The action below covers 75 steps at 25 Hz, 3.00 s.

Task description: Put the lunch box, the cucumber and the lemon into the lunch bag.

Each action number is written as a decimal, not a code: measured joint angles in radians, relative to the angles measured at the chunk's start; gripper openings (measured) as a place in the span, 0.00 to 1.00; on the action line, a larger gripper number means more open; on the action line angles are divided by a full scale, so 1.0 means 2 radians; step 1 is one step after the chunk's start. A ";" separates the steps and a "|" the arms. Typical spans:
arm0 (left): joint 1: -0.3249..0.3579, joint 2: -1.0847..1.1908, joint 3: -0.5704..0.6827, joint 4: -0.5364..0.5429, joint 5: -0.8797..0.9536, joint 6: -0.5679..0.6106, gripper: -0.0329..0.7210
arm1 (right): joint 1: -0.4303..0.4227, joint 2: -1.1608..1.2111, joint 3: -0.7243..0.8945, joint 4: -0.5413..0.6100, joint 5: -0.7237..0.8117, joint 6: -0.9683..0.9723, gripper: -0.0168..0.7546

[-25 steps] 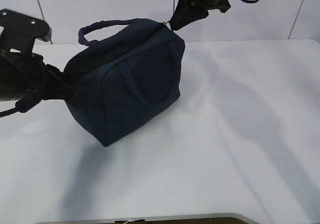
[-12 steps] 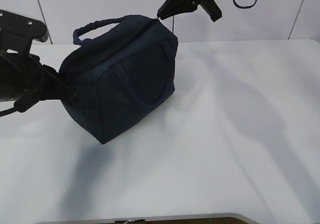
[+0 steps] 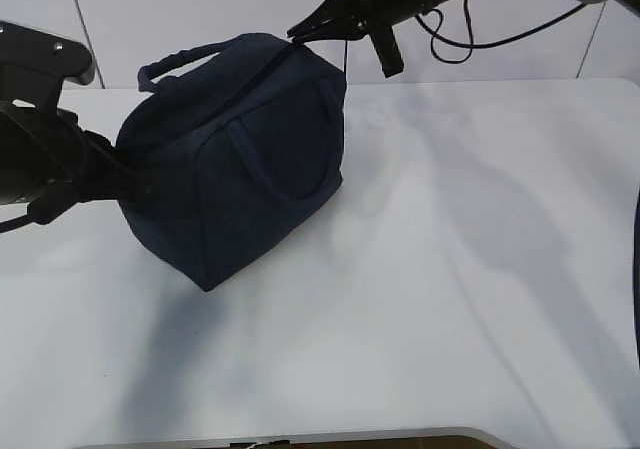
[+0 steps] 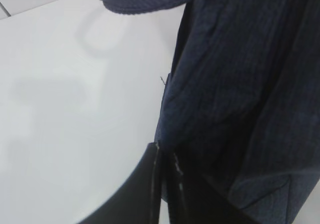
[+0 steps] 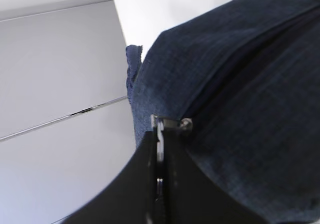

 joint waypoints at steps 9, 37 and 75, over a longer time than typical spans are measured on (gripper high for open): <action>0.000 0.000 0.000 -0.001 0.011 0.000 0.02 | -0.023 0.022 0.000 0.099 0.001 -0.017 0.03; 0.000 0.000 0.000 0.001 -0.018 0.000 0.02 | -0.033 0.078 0.000 0.169 -0.065 -0.024 0.03; 0.000 0.000 0.000 0.043 -0.034 0.000 0.01 | -0.031 0.090 -0.108 0.034 0.000 -0.182 0.03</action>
